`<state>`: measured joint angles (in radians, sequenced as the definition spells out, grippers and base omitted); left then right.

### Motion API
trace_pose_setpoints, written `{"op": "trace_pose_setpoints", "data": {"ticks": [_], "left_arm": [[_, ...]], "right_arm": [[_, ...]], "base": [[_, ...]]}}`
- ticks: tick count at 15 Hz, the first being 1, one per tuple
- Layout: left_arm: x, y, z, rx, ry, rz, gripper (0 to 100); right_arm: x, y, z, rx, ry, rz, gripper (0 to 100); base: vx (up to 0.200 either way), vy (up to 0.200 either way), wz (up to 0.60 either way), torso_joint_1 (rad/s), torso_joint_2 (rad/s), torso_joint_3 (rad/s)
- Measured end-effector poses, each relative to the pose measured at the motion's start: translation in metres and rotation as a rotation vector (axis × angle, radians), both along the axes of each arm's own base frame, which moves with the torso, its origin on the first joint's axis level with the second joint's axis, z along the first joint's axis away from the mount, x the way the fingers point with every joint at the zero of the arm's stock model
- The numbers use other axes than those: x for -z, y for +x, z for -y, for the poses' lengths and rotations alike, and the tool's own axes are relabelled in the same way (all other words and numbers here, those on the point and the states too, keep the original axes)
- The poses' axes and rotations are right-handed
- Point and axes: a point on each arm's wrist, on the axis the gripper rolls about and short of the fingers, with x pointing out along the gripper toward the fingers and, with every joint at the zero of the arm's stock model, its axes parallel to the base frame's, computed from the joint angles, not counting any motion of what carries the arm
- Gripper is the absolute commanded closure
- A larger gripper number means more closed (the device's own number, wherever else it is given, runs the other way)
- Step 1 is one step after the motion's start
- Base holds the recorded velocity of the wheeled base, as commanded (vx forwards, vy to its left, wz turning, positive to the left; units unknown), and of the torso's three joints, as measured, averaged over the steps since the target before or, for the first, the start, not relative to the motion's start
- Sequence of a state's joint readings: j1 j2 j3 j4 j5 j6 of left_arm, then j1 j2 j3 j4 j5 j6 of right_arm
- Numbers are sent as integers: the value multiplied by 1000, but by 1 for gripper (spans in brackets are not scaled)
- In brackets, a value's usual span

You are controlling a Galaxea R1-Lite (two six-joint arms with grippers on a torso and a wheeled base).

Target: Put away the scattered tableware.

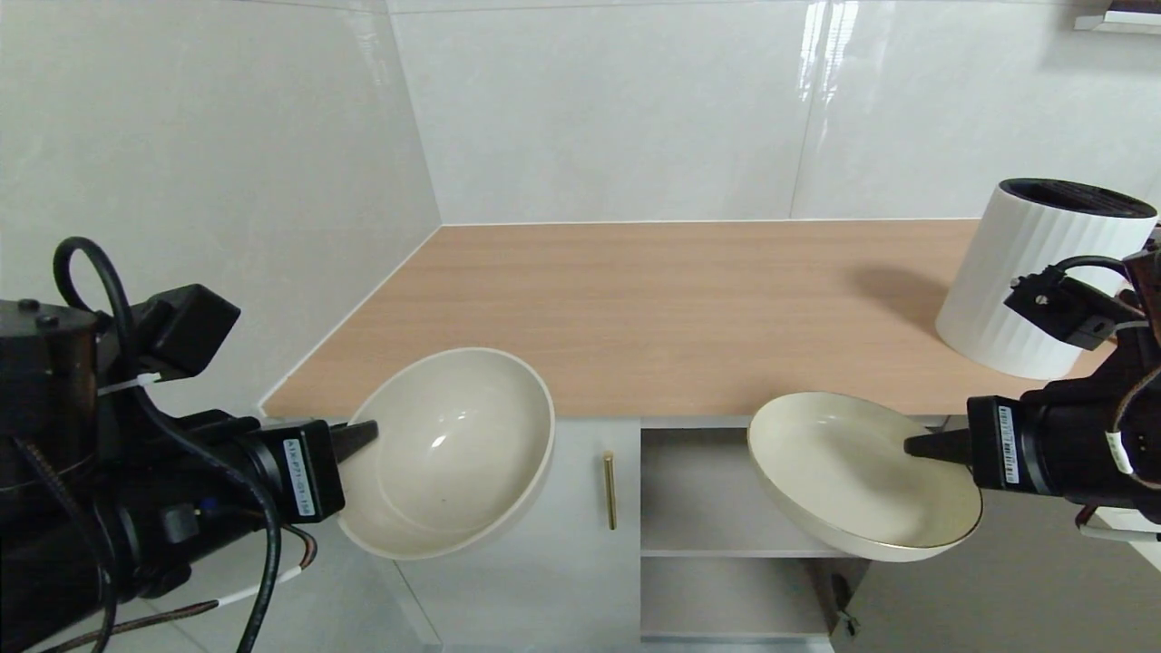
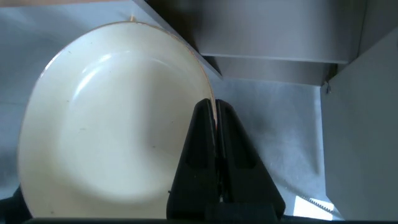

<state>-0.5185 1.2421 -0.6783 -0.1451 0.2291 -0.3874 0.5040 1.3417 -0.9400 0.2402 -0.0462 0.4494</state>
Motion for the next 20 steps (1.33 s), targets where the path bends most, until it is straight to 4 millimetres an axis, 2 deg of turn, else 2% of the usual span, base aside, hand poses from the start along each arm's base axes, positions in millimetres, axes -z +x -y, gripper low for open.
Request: {"op": "trace_pose_setpoints", "data": {"ticks": [7, 20], "left_arm": [[0, 1, 0, 1, -1, 0, 100], [2, 2, 1, 0, 2, -9, 100]], "right_arm": [[13, 3, -1, -23, -16, 32, 100], [18, 4, -2, -33, -36, 19, 100]], "base": [[0, 0, 0, -24, 55, 33], [0, 0, 0, -160, 453, 287]]}}
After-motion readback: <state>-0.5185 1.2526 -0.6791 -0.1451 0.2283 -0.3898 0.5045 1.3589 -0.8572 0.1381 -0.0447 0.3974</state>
